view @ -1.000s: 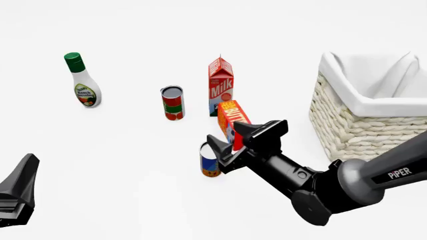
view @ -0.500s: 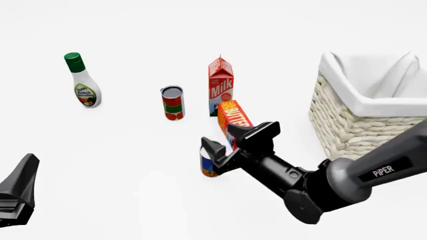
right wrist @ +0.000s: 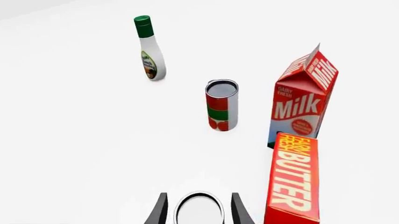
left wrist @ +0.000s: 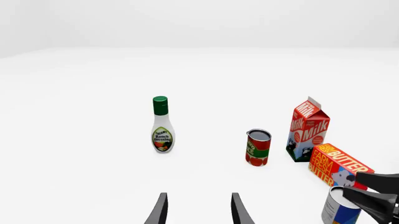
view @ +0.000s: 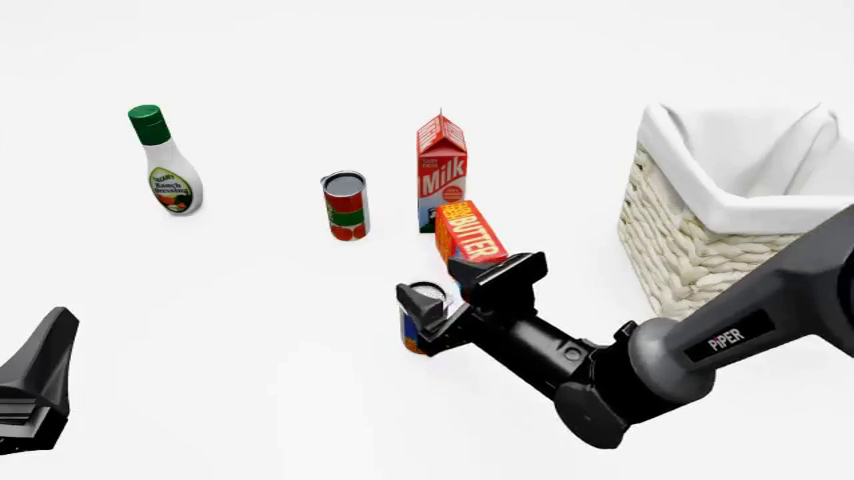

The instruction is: Pick the alphabet soup and place it in the basket.

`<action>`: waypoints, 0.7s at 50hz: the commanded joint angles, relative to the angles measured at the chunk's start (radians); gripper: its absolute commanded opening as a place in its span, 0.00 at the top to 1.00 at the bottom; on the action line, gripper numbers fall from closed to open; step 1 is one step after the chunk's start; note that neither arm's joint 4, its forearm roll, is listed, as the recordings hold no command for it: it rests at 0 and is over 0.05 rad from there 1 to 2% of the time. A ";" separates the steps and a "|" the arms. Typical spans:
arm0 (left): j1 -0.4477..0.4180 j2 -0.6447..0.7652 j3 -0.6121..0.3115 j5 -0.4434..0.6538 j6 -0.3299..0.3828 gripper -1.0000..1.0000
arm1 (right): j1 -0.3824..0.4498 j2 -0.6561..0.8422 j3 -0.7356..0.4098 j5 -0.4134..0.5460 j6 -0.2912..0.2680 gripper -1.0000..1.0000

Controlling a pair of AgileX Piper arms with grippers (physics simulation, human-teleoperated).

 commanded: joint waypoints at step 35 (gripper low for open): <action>0.000 0.000 0.000 0.000 0.000 0.00 | 0.007 0.115 -0.066 0.004 0.027 0.00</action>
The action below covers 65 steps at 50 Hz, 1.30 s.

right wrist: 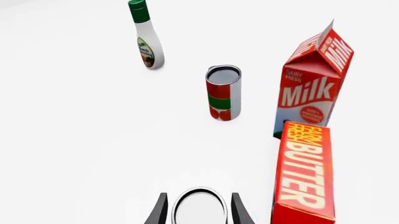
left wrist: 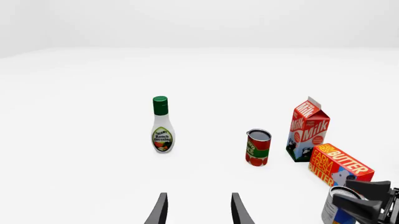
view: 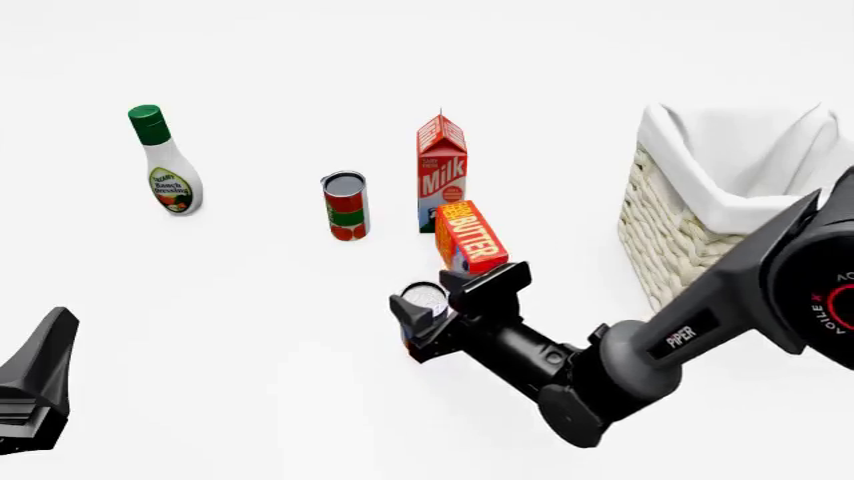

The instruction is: Pick the alphabet soup and place it in the basket.

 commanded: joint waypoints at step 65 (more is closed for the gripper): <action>0.000 0.000 0.000 0.000 0.000 0.00 | 0.013 0.101 -0.032 -0.026 0.035 1.00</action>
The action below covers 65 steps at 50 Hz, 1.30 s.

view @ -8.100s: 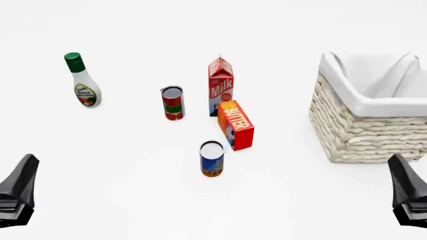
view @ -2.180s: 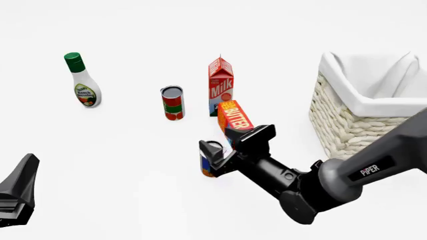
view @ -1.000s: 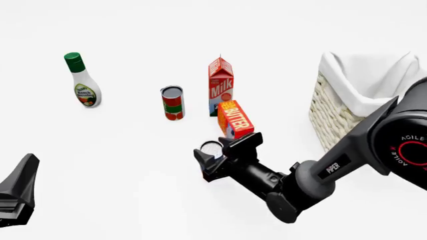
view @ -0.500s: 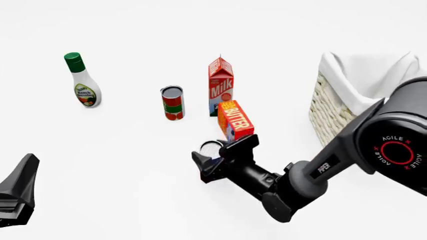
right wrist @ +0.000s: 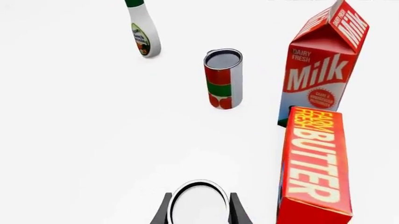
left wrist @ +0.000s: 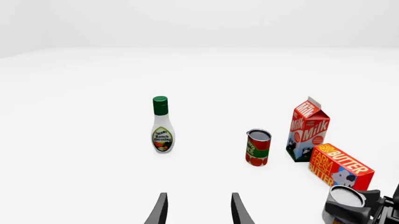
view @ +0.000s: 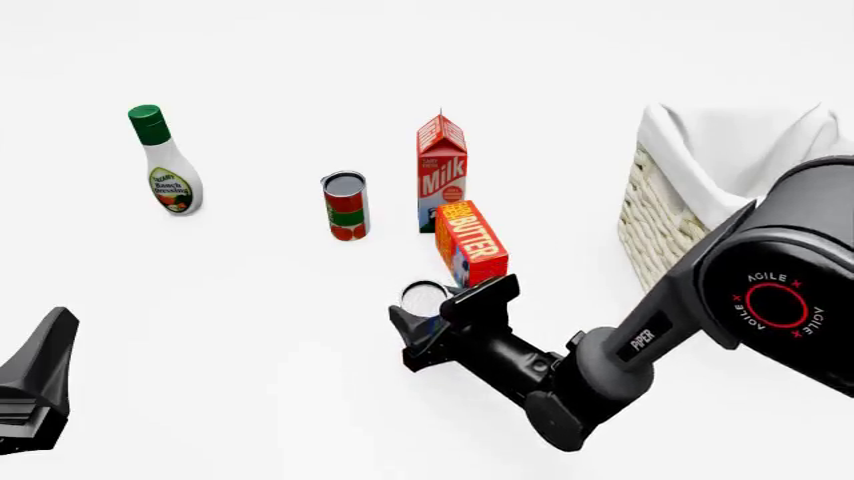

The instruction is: Pick the alphabet soup and place it in the basket.

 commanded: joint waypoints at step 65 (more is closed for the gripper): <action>0.000 0.000 0.000 0.000 0.000 0.00 | -0.010 -0.499 0.180 0.086 -0.086 1.00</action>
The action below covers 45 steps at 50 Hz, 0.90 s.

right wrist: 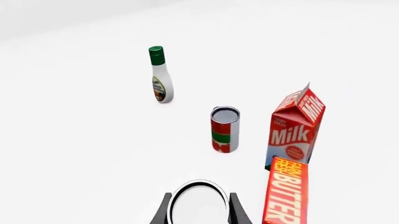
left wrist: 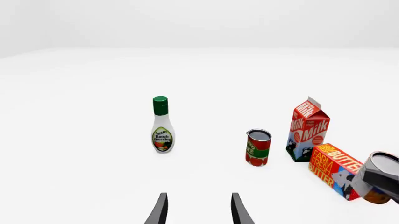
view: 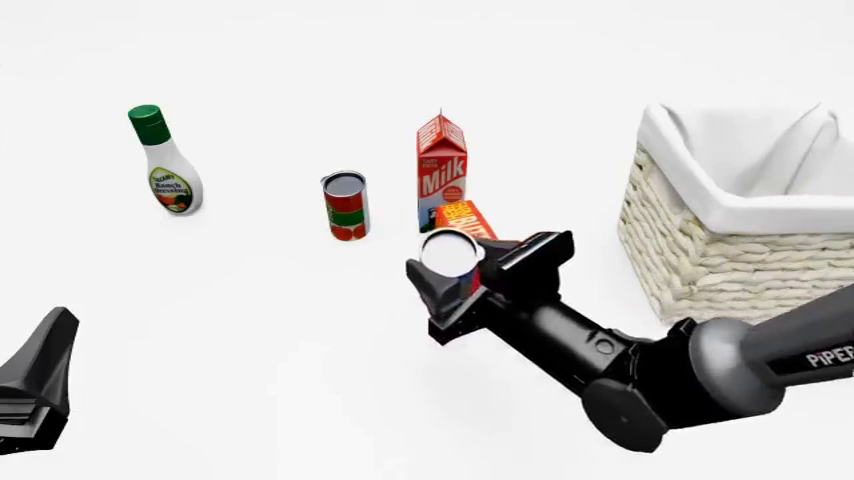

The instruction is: Pick the alphabet soup and place it in the basket.

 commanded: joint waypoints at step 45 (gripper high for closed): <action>0.000 0.000 0.000 0.000 0.000 0.00 | -0.162 -0.611 0.006 0.342 -0.136 1.00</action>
